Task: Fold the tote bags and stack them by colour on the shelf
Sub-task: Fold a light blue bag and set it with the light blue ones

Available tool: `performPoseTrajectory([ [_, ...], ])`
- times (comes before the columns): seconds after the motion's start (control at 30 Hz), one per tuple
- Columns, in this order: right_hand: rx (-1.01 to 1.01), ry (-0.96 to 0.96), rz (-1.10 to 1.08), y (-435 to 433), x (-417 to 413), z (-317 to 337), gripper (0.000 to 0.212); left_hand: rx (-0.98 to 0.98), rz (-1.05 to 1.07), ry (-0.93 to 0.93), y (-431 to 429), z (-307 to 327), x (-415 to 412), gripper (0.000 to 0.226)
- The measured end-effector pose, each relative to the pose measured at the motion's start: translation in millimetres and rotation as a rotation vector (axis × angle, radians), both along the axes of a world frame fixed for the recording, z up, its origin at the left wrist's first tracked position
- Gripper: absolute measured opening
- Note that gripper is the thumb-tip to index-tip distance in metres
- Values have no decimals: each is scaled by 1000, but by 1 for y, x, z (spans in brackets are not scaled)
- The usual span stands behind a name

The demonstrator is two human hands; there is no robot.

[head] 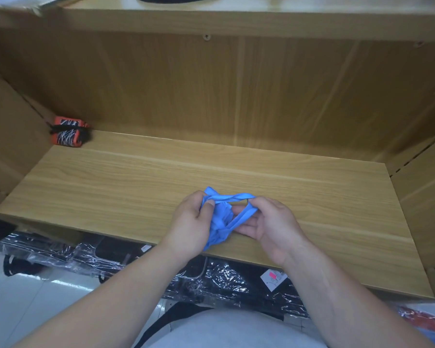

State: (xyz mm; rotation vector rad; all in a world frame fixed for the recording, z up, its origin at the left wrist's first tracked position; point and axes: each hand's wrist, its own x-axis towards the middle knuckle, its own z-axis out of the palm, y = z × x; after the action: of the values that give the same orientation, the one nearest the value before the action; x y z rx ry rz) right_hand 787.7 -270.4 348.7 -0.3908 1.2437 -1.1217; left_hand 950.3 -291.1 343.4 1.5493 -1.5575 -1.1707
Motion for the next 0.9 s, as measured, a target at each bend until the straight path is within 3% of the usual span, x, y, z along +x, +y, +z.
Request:
performPoseTrajectory([
  [0.17,-14,-227,32,0,12,-1,22,136,50,308,5,13,4,28],
  [0.27,-45,-242,60,0,24,-3,37,184,18,422,8,11,12,29],
  [0.4,-85,-113,68,-4,28,-1,43,163,23,433,7,9,19,20],
  [0.53,-136,44,56,-8,36,-4,36,197,75,458,8,10,18,20],
  [0.73,-349,258,55,-5,55,-10,39,226,224,397,-5,14,7,18],
  [0.87,-390,331,61,-7,56,-12,38,179,254,387,-4,13,2,3],
  [0.9,-385,333,42,-6,56,-12,39,167,268,397,-3,12,0,10],
])
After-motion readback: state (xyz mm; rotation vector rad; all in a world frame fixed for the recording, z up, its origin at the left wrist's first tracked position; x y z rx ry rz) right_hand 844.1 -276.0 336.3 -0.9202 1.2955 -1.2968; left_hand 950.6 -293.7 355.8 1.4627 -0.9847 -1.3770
